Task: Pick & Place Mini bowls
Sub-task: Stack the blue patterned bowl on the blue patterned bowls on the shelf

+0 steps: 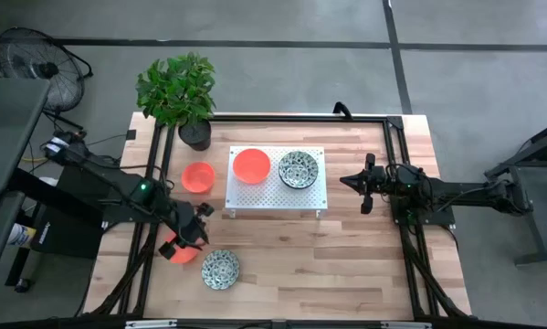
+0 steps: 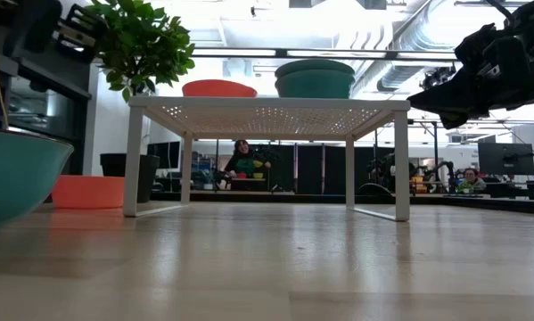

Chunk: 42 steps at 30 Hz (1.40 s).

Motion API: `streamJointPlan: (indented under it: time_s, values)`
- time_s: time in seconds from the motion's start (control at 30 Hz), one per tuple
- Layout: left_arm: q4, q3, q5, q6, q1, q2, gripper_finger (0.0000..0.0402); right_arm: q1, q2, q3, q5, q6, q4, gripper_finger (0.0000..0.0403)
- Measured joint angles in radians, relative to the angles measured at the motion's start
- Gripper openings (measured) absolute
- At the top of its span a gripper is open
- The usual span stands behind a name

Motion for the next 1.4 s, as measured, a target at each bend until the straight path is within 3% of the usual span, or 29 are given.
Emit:
streamJointPlan:
  time_s: [0.27,0.63,1.1,1.4]
  values:
    - [-0.001,0.018,-0.135,-0.334,-0.066,0.116,0.0103,0.000,0.000,0.000,0.000,0.000,0.000,0.0000]
    - [0.023,0.018,-0.159,-0.620,-0.065,0.229,0.0113,0.000,0.000,0.000,0.000,0.000,0.000,0.0000]
    - [0.059,0.018,-0.150,-0.765,-0.065,0.295,0.0170,0.000,0.000,0.000,0.000,0.000,0.000,0.0000]
    - [0.087,0.018,-0.152,-0.779,-0.065,0.361,0.0175,0.000,0.000,0.000,0.000,0.000,0.000,0.0000]
